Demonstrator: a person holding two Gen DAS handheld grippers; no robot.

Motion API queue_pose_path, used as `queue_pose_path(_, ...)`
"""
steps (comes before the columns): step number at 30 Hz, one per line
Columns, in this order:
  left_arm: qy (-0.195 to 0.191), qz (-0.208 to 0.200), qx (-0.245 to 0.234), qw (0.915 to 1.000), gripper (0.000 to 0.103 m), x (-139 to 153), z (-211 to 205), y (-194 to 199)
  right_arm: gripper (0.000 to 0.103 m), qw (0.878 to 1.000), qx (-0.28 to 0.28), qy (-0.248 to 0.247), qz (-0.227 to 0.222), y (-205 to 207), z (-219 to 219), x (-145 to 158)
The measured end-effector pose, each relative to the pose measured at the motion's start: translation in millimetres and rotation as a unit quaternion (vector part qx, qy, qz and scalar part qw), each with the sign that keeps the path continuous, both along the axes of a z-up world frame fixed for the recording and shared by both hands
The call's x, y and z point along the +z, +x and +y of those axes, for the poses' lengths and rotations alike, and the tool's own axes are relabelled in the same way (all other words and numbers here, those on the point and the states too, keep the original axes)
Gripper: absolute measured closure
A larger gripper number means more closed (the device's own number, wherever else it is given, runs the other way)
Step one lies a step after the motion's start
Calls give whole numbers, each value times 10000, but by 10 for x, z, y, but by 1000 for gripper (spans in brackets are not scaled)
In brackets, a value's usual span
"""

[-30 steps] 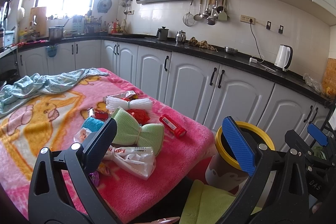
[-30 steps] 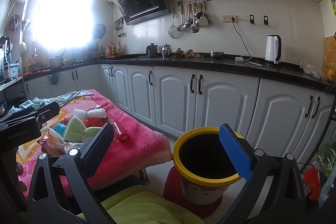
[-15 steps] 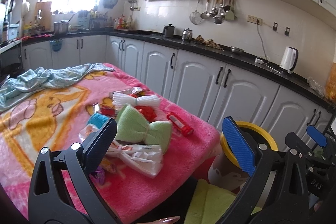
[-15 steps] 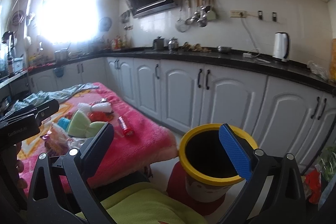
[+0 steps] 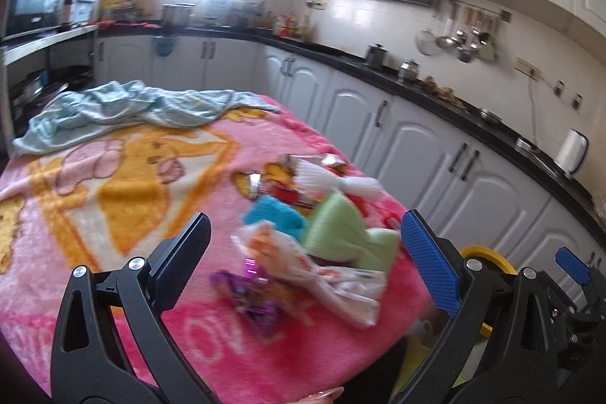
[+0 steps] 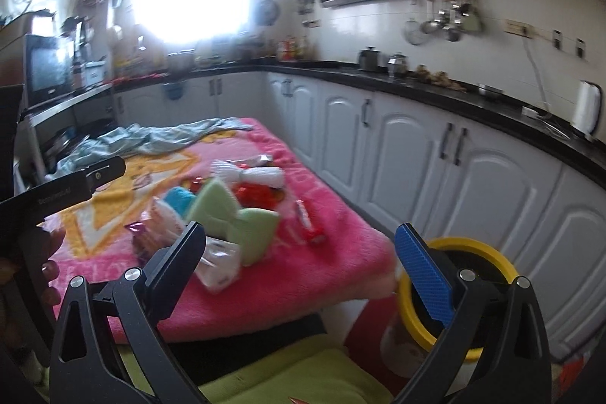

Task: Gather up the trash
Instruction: 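Grasp the green mesh bow with the right tool while the left tool grasps a small pink wrapper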

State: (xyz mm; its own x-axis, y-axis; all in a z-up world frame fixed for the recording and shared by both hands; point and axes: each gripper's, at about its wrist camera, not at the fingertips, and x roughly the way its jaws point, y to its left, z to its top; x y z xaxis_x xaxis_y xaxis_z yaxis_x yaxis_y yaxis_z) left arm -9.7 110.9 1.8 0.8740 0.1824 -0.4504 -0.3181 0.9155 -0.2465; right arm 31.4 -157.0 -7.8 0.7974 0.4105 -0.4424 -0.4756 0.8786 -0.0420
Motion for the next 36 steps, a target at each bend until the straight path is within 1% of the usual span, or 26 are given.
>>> queue_pose_path(4, -63, 41, 362, 9993, 11, -6, 281, -66, 6, 9993, 380, -46, 22, 90, 247, 63)
queue_pose_path(8, -165, 238, 611, 9977, 11, -56, 510, -104, 6, 9973, 713, -129, 126, 251, 508, 85)
queue_pose_path(11, -350, 387, 510, 9973, 11, -146, 669, -94, 6, 9948, 935, -225, 348, 427, 709, 45)
queue_pose_path(15, -506, 655, 288, 9962, 11, -329, 731, -29, 6, 9912, 1067, -509, 602, 690, 913, -88)
queue_pose_path(19, -873, 726, -168, 9934, 11, -484, 702, 41, 6, 9888, 1091, -632, 800, 926, 996, -255)
queue_pose_path(20, -885, 731, -333, 9928, 11, -504, 665, 60, 6, 9883, 1101, -653, 831, 970, 1012, -291)
queue_pose_path(22, -807, 757, -516, 9925, 21, -523, 580, 85, 6, 9876, 1112, -726, 836, 1065, 1026, -363)
queue_pose_path(23, -839, 799, -632, 9913, 33, -543, 541, 116, 6, 9872, 1116, -764, 846, 1118, 1032, -400)
queue_pose_path(24, -882, 854, -718, 9898, 40, -563, 517, 143, 6, 9867, 1125, -791, 871, 1162, 1040, -430)
queue_pose_path(25, -917, 910, -790, 9885, 41, -584, 500, 182, 6, 9856, 1160, -823, 914, 1222, 1047, -469)
queue_pose_path(27, -1018, 991, -975, 9850, 49, -639, 456, 251, 6, 9838, 1263, -847, 947, 1309, 1073, -524)
queue_pose_path(30, -970, 1142, -1082, 9828, 50, -698, 403, 351, 6, 9801, 1463, -924, 975, 1375, 1135, -590)
queue_pose_path(32, -990, 1230, -1095, 9814, 51, -732, 394, 404, 6, 9758, 1605, -1088, 1008, 1420, 1225, -664)
queue_pose_path(34, -947, 1288, -1091, 9811, 58, -743, 396, 447, 7, 9726, 1714, -1185, 1027, 1442, 1306, -715)
queue_pose_path(35, -946, 1310, -1084, 9809, 64, -745, 398, 458, 8, 9713, 1757, -1226, 1031, 1450, 1334, -731)
queue_pose_path(36, -969, 1326, -1073, 9806, 68, -752, 407, 466, 10, 9696, 1822, -1274, 1022, 1460, 1370, -747)
